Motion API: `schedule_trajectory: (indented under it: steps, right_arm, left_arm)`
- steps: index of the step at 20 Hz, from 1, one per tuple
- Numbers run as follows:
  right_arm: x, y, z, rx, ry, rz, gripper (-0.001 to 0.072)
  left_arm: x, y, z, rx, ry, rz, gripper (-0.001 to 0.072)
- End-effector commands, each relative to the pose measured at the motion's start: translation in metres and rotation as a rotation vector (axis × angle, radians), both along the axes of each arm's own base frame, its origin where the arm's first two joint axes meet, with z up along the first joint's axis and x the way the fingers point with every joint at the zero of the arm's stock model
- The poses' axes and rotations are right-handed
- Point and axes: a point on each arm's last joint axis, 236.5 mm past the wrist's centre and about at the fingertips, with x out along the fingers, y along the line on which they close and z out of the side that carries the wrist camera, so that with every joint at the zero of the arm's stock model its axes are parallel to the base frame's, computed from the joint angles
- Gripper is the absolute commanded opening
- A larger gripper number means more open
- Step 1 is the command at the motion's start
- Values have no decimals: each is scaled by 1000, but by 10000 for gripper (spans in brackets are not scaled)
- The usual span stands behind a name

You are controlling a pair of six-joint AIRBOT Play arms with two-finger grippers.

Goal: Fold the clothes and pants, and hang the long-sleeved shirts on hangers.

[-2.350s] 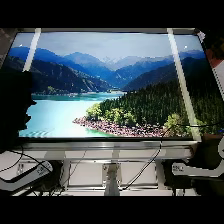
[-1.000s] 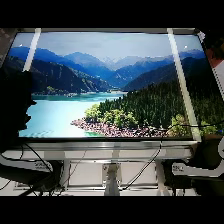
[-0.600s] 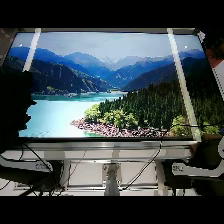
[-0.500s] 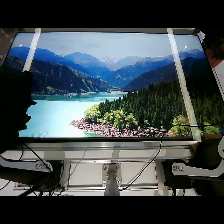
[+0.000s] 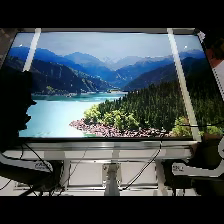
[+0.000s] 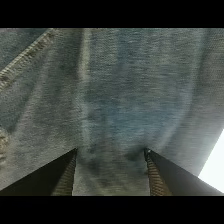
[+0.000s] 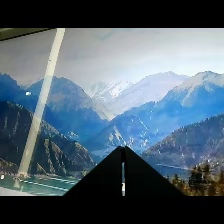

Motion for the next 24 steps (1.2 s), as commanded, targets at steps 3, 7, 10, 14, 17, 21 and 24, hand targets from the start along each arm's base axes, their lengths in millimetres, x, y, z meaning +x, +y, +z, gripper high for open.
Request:
schedule_trajectory:
  steps: [3, 7, 10, 14, 17, 21, 24]
  right_arm:
    - [0, 0, 0, 0, -1, 0, 16]
    - [0, 0, 0, 0, -1, 0, 16]
    - [0, 0, 0, 0, -1, 0, 16]
    - [0, 0, 0, 0, -1, 0, 16]
    - [0, 0, 0, 0, -1, 0, 16]
    - [0, 0, 0, 0, -1, 0, 16]
    - [1, 1, 2, 18, -4, -5, 16]
  left_arm:
    - [-9, 12, -2, 45, 45, 14, 507]
    - [-3, -19, -33, -118, 71, 1, 470]
    - [-4, -27, -51, -173, 113, -2, 28]
    - [8, -38, -47, -211, 57, -17, 21]
    - [48, -77, -20, -352, -155, -65, 22]
    - [79, -139, 29, -510, -343, -181, 20]
    - [88, -185, 69, -461, -418, -351, 20]
